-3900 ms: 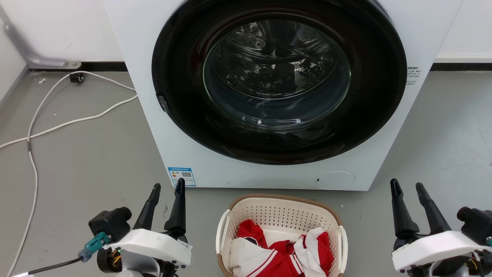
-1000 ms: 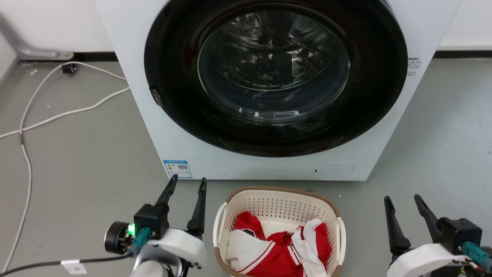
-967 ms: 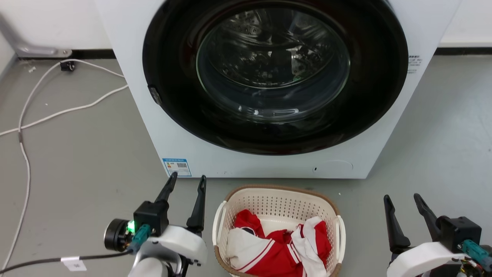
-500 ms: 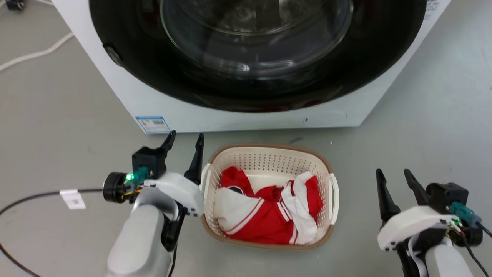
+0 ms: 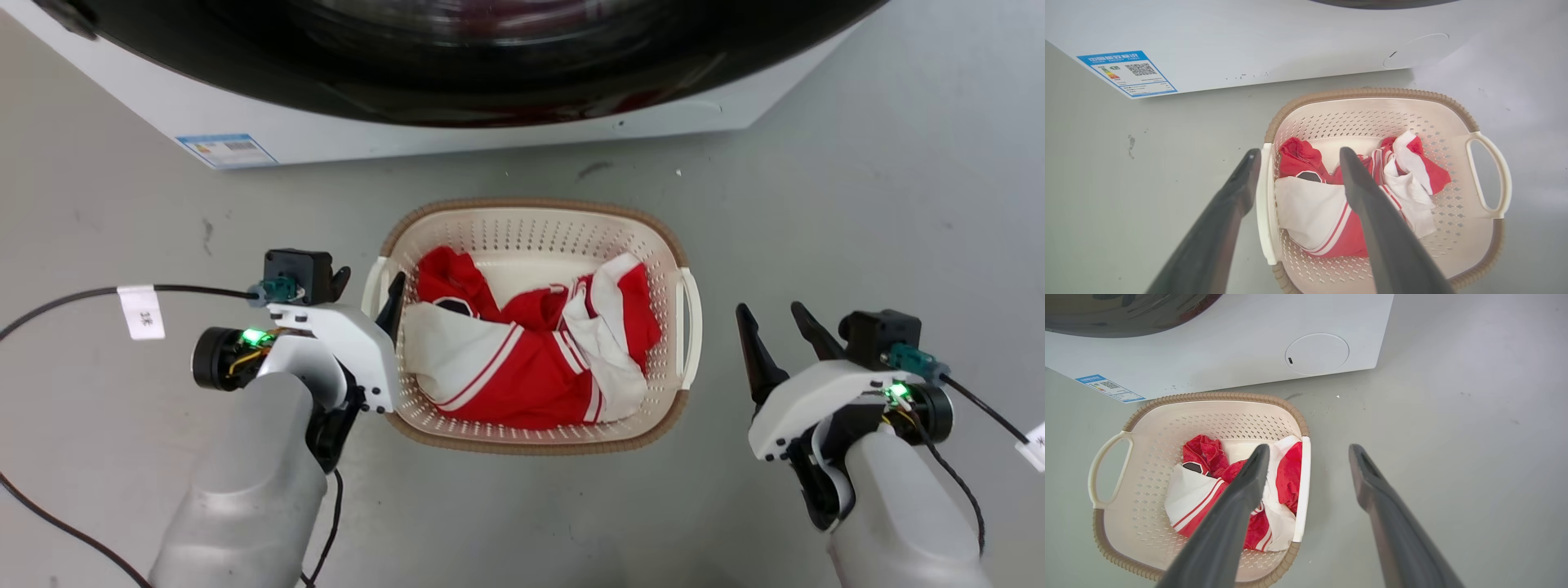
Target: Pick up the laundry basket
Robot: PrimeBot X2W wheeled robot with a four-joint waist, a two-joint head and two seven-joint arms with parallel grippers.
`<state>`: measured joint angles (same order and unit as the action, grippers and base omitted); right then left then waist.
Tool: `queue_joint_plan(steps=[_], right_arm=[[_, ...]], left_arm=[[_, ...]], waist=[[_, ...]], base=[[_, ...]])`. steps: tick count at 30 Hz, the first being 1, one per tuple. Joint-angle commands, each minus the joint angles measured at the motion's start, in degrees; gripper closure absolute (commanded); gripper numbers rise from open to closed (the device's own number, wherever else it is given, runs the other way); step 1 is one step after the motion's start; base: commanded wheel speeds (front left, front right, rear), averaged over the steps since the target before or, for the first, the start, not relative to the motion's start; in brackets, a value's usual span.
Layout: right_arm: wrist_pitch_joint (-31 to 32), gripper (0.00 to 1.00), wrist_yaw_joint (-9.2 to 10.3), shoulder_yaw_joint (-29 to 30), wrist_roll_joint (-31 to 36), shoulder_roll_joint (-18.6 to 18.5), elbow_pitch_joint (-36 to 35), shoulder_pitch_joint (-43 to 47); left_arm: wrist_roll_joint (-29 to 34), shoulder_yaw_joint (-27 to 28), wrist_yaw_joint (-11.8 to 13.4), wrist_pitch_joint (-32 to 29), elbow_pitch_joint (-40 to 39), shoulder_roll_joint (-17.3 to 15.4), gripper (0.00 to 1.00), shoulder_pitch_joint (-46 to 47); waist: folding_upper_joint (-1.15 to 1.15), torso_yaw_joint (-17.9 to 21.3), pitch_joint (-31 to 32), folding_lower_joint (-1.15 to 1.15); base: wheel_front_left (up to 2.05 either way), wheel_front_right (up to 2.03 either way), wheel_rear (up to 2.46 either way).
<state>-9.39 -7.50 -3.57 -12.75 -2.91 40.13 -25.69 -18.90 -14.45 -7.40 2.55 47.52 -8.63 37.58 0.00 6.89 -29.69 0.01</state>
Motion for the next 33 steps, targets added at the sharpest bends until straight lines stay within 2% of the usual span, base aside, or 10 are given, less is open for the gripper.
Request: queue_joint_plan(steps=[1,16,26,33], right_arm=[[-0.95,0.0,0.01,-1.14,-1.36,0.03,2.07,-2.65],[-4.87,0.0,0.02,-13.56,-11.04,0.03,16.24,-14.51],[-5.25,0.0,0.02,-19.36,-17.28,0.03,23.57,-18.69],[-3.72,0.0,0.02,-23.52,-21.55,0.03,25.81,-21.77]], left_arm=[[-1.42,-1.14,-0.11,-0.48,1.03,-1.16,0.0,1.9],[-9.81,-8.98,-0.14,-3.45,8.48,-7.59,0.0,9.99],[-13.77,-12.78,-0.14,-5.27,12.37,-7.6,0.0,13.75],[-15.98,-14.99,-0.15,-5.69,14.42,-7.56,0.0,16.25]], waist=[[0.0,1.59,-3.52,-0.01],[0.0,4.38,-13.01,-0.01],[0.0,3.82,-15.29,-0.01],[0.0,3.5,-17.15,-0.01]], base=[[0.0,0.0,0.0],[0.0,0.0,0.0],[0.0,0.0,0.0],[0.0,0.0,0.0]])
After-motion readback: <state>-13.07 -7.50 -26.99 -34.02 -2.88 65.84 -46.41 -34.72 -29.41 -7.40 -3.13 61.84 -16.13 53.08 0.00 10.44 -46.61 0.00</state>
